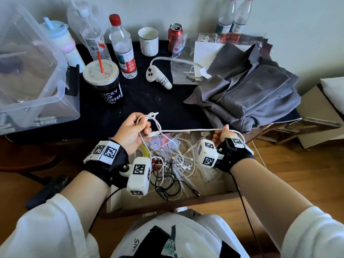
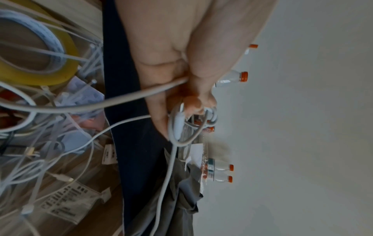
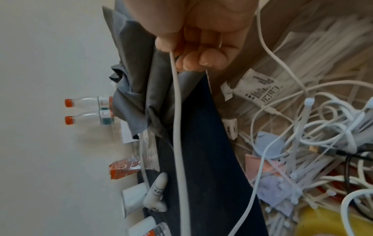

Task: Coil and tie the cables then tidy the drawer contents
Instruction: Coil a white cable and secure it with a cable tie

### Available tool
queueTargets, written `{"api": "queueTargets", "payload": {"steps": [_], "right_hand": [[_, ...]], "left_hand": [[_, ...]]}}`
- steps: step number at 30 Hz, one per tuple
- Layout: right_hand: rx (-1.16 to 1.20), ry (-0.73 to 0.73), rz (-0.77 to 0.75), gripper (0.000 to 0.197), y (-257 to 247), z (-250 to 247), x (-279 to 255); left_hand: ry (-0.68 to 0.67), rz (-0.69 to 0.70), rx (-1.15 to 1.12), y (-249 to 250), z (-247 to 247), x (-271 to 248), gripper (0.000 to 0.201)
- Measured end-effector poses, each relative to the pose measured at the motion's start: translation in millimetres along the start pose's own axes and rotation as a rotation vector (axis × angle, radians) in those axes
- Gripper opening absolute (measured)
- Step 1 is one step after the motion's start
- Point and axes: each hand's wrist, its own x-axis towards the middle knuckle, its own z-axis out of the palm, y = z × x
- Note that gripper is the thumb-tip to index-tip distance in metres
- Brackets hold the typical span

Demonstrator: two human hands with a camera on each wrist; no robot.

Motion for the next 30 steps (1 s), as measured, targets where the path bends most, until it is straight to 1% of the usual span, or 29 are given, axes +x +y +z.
{"api": "queueTargets", "payload": {"steps": [4, 7, 9, 11, 14, 18, 20, 21, 23, 24, 25, 27, 30], "right_hand": [[-0.083, 0.059, -0.06, 0.051, 10.3, -5.0, 2.8], [-0.093, 0.068, -0.122, 0.039, 8.3, -5.2, -1.1], [-0.032, 0.039, -0.167, 0.03, 5.3, -2.5, -5.2], [0.026, 0.01, -0.187, 0.026, 4.1, 1.7, -9.2], [0.092, -0.008, -0.171, 0.024, 3.8, 5.9, -13.4], [0.164, -0.043, -0.171, 0.016, 2.9, 10.2, -22.5], [0.167, -0.043, -0.172, 0.015, 0.0, 7.0, -25.3], [0.174, -0.045, -0.161, 0.017, -2.6, 2.6, -24.1], [0.235, -0.038, -0.12, 0.025, -8.1, -9.9, -18.4], [0.273, -0.02, -0.103, 0.029, -10.0, -16.2, -14.9], [0.272, -0.009, -0.102, 0.03, -11.3, -20.1, -12.3], [0.135, -0.036, -0.104, 0.024, -9.2, -17.3, -12.8], [-0.169, -0.169, -0.097, 0.03, 2.4, -1.1, -23.9]], "left_hand": [[0.046, 0.011, 0.075, -4.8, -1.7, -2.5, 0.016], [0.117, 0.009, 0.092, -6.8, -2.8, -3.0, 0.016], [0.17, 0.002, 0.102, -7.7, -3.9, -2.9, 0.016], [0.216, -0.016, 0.086, -8.5, -4.6, -2.0, 0.016], [0.27, -0.017, 0.08, -5.6, -7.2, 1.0, 0.016], [0.326, 0.006, 0.092, -2.6, -11.6, 4.3, 0.015], [0.35, 0.016, 0.098, -2.6, -11.6, 5.1, 0.015], [0.386, 0.029, 0.099, -1.8, -13.7, 6.0, 0.016], [0.476, 0.058, 0.069, 2.8, -24.5, 7.8, 0.017], [0.493, 0.06, 0.045, 4.9, -30.4, 8.5, 0.017], [0.48, 0.05, 0.029, 6.3, -33.5, 9.3, 0.017], [0.393, 0.014, 0.035, 6.3, -29.2, 8.3, 0.017], [0.232, -0.014, 0.007, 2.9, -6.8, 5.3, 0.016]]}}
